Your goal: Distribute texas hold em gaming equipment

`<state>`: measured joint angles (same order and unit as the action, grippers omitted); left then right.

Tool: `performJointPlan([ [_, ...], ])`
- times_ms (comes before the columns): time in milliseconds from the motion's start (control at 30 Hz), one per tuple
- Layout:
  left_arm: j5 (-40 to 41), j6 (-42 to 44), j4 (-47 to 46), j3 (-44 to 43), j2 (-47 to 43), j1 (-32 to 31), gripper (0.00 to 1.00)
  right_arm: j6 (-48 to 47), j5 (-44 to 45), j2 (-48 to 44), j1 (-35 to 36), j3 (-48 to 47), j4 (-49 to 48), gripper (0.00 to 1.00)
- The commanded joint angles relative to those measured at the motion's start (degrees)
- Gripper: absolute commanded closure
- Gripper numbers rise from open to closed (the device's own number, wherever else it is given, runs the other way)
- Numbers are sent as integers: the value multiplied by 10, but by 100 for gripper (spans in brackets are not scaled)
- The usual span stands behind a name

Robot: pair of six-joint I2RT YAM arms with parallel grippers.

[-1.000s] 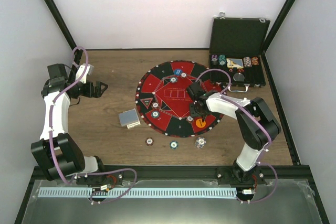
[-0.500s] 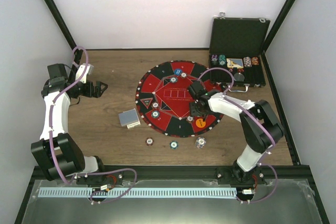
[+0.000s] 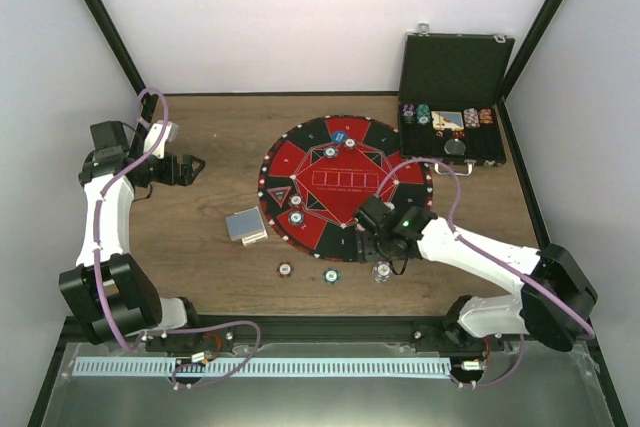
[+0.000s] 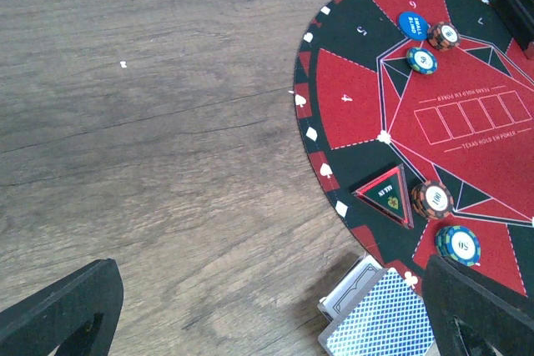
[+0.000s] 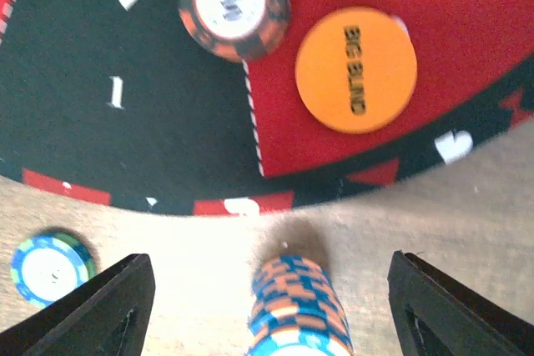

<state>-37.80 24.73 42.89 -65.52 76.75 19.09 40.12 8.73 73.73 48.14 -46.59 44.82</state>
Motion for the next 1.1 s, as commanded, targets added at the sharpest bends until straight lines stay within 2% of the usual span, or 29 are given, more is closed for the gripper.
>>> performJointPlan([
  [0,-13,8,-5,-1,-4,2,0,65,-1,-23,19,8,45,21],
  [233,-10,10,-3,-1,-7,2,0,71,-14,-22,31,26,45,23],
  [600,-11,8,-6,0,-3,2,0,84,-13,-12,51,37,49,42],
  [800,-7,9,-6,0,-3,3,0,82,-17,1,54,38,50,49],
  [1067,-9,8,-6,-4,-2,2,0,85,-16,8,56,38,58,49],
])
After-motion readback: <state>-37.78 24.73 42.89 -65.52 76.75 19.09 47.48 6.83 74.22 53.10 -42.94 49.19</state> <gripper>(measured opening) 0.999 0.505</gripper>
